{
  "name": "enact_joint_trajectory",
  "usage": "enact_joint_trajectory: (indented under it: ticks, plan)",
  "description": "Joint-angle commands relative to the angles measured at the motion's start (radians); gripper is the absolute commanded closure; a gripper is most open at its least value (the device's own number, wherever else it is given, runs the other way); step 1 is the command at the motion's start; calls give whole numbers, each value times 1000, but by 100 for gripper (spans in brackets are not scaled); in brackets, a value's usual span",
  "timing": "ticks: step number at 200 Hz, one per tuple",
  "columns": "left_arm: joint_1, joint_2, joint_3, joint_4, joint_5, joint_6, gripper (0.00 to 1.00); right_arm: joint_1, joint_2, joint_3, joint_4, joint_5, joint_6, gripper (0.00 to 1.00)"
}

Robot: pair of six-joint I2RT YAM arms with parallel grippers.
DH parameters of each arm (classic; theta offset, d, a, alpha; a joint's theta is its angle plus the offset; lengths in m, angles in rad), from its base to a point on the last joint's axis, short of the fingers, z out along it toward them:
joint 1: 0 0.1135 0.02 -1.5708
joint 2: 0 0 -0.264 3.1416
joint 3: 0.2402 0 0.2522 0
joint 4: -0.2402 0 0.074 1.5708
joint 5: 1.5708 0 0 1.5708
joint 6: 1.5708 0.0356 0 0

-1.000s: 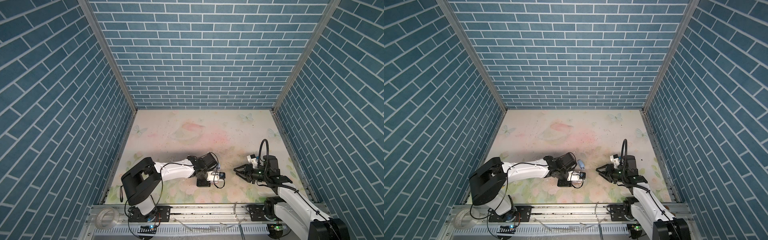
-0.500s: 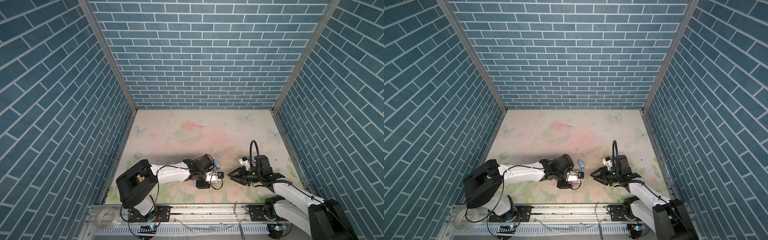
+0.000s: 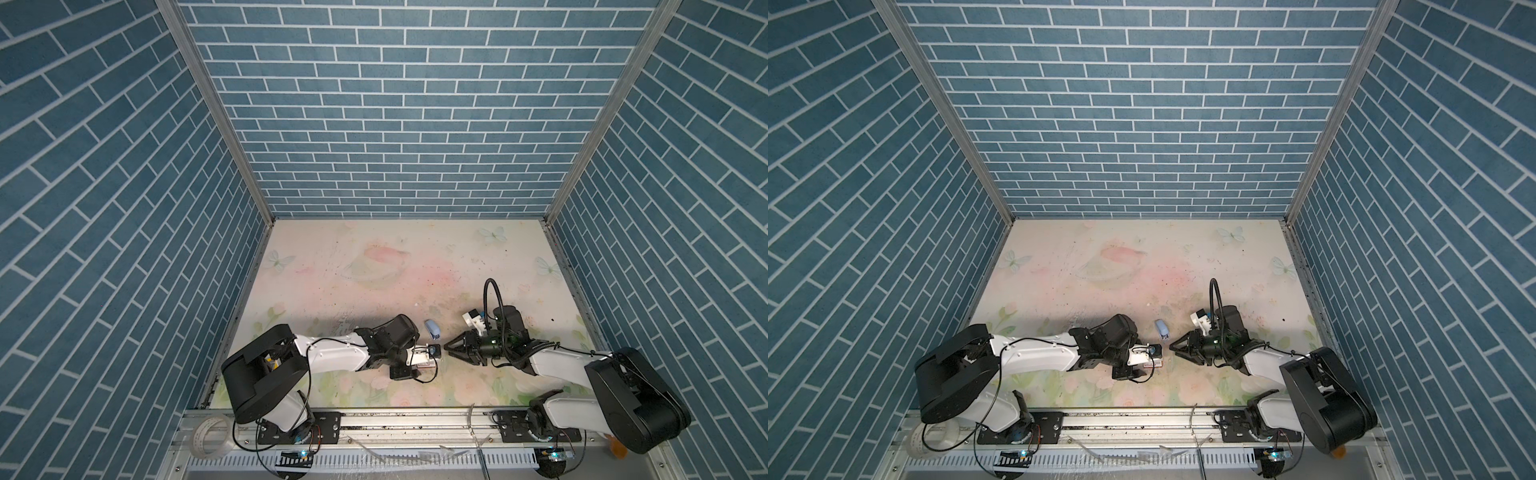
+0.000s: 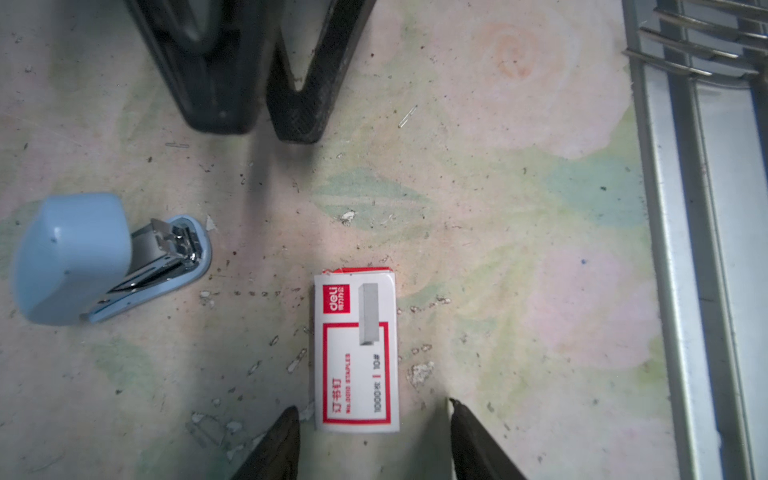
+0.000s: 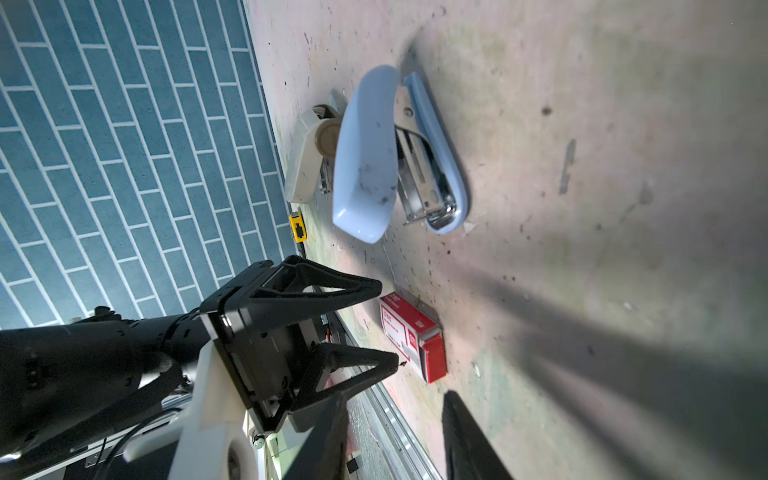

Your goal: Load the staples into the stapler

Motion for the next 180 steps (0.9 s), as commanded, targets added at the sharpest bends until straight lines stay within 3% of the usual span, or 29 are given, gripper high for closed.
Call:
enact_joint_trajectory:
  ticks: [1,90,180]
  plan:
    - [7,-4,-28,85,9,-14,43,12,-9,-10,49,-29,22,61]
    - [6,29,-7,67,5,-31,48,61,64,-23,109,-18,14,62]
    - [6,90,37,31,5,-25,59,76,117,-55,229,2,27,62]
